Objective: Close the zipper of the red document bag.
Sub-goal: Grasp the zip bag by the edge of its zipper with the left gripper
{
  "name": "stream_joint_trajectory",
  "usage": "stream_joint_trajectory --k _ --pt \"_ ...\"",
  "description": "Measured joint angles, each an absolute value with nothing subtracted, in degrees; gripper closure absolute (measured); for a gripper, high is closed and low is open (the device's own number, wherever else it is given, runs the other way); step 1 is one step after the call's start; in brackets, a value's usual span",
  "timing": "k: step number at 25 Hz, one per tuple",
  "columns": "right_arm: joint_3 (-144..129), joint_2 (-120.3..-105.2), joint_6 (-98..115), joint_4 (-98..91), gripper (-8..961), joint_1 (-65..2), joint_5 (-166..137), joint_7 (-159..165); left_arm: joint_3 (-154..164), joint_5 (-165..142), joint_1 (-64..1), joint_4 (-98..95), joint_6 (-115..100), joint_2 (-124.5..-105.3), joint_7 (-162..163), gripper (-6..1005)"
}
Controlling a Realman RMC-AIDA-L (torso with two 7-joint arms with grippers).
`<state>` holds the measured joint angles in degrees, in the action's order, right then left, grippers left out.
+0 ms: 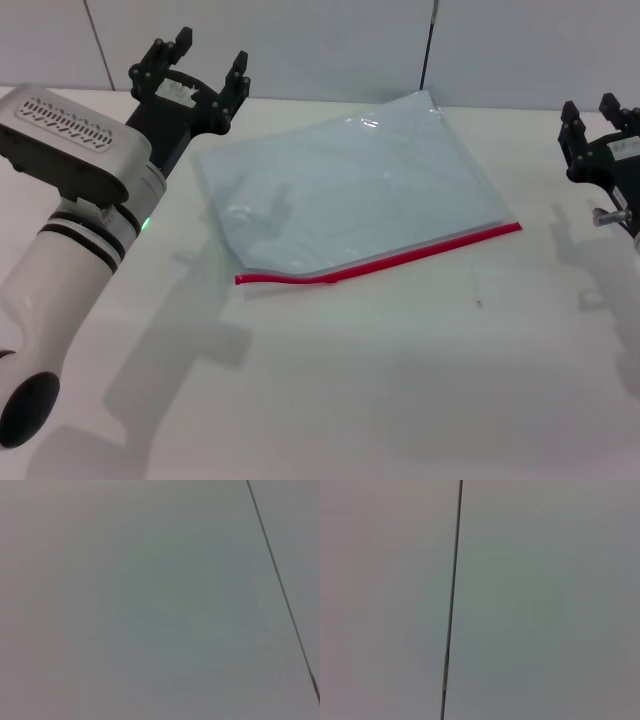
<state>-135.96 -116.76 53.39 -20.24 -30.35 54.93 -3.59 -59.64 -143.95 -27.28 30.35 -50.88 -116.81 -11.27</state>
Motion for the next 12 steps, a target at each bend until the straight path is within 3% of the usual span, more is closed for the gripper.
stream_joint_trajectory --k 12 --pt "-134.6 -116.83 53.4 -19.8 517 -30.8 55.0 -3.4 -59.6 -144.2 -27.6 28.6 -51.2 -116.63 -11.5 333"
